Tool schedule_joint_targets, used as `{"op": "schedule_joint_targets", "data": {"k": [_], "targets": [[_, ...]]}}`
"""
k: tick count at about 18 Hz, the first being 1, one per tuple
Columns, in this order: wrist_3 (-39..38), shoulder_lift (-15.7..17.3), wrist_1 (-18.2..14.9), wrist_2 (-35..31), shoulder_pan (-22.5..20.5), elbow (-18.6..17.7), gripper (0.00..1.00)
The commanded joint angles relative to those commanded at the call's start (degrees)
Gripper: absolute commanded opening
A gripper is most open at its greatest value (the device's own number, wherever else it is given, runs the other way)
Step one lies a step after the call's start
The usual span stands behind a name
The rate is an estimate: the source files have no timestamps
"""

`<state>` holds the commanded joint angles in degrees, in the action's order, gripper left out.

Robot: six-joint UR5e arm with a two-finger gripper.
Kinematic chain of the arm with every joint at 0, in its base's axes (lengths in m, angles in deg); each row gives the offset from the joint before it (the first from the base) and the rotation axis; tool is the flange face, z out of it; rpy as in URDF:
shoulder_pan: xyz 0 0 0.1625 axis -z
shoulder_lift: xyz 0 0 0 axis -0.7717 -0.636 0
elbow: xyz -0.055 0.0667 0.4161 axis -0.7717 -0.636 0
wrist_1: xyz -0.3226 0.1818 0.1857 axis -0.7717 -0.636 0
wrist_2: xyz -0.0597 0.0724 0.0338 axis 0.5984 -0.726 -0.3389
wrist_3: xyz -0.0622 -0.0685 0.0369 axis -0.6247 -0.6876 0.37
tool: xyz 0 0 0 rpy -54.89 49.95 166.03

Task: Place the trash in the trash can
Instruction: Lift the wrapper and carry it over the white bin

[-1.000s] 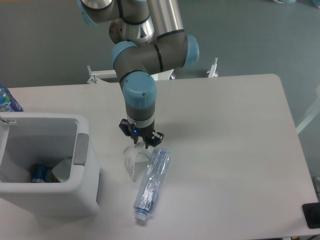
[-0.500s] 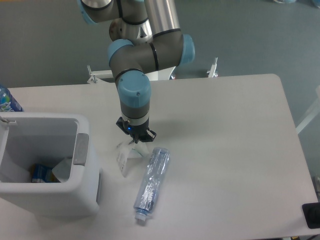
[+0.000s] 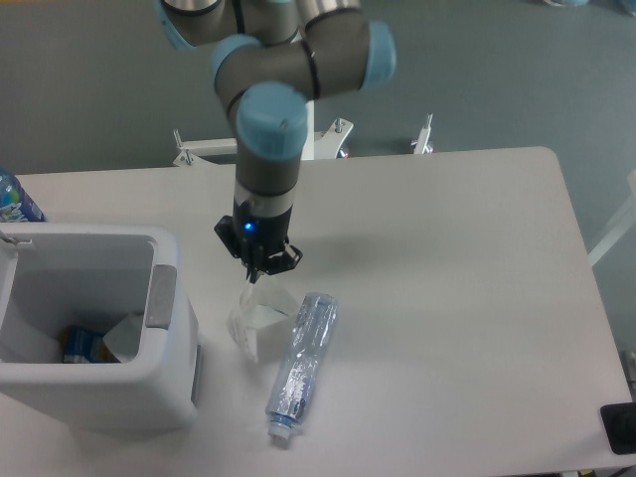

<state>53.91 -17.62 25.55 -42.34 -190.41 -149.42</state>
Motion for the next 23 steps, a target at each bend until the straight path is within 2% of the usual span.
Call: {"op": "schedule_joint_targets", "data": {"k": [3, 5, 8, 12, 23], "targets": [[-4.3, 0.0, 0.1, 4.7, -3.4, 6.1, 0.00], [-10.9, -0.1, 0.2, 9.1, -5.1, 10.6, 0.00], [-16.3, 0.0, 0.2, 11.2, -5.5, 13.1, 0.00], [-20.7, 1.8, 0.2, 14.2, -4.0, 12.4, 0.00], [-24.8, 2.1, 0.4, 14.2, 11.8, 8.7, 0.00]]}}
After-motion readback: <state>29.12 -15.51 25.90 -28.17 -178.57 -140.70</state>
